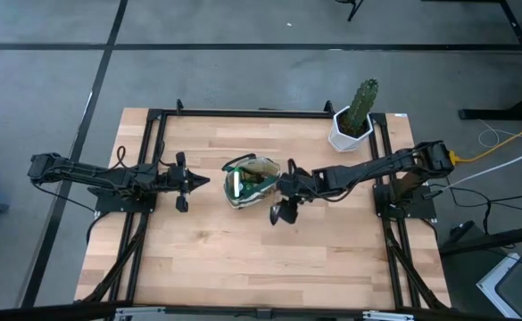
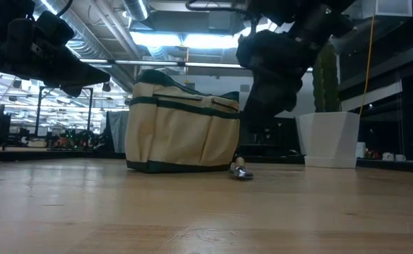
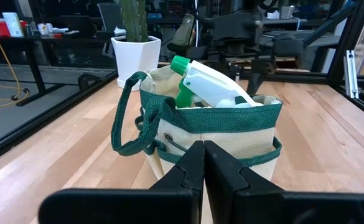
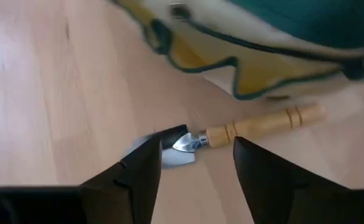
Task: Pick & Place Garden tools in Gardening bag
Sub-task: Put the trowel into the gardening bag
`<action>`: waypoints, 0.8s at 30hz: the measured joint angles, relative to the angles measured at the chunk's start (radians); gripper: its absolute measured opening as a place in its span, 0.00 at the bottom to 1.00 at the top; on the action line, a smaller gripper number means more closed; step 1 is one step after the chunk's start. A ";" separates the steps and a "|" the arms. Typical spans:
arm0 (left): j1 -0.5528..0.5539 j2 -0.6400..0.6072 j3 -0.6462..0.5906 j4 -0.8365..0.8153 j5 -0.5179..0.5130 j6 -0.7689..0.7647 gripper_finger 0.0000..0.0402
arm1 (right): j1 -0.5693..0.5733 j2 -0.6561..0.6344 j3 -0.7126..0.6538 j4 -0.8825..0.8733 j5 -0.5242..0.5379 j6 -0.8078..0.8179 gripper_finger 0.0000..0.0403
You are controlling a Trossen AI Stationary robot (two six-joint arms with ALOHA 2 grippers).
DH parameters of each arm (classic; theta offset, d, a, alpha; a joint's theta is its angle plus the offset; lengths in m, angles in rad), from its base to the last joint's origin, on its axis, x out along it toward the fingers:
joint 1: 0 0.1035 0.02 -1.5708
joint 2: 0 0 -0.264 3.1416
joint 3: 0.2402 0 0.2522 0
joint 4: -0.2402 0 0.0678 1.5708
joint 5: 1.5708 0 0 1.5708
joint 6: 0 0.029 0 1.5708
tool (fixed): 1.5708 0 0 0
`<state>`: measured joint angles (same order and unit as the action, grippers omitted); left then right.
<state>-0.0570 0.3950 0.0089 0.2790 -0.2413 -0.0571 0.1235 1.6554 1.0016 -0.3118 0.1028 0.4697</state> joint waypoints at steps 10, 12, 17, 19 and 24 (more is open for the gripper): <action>0.000 0.000 0.000 0.000 0.000 0.000 0.01 | 0.001 0.001 0.000 -0.037 0.002 0.265 0.50; 0.000 0.000 0.000 0.000 0.000 0.000 0.01 | 0.001 0.010 0.000 -0.037 0.027 0.299 0.50; 0.000 0.000 0.000 0.000 0.000 0.000 0.01 | 0.000 0.061 0.000 -0.017 0.070 0.392 0.50; 0.000 0.000 0.000 0.000 0.000 0.000 0.01 | -0.001 0.090 0.000 0.005 0.072 0.406 0.50; 0.000 0.000 0.000 0.000 0.000 0.000 0.01 | -0.018 0.160 0.000 0.070 0.078 0.410 0.50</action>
<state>-0.0568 0.3954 0.0090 0.2790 -0.2417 -0.0572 0.1050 1.8155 1.0012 -0.2419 0.1806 0.8793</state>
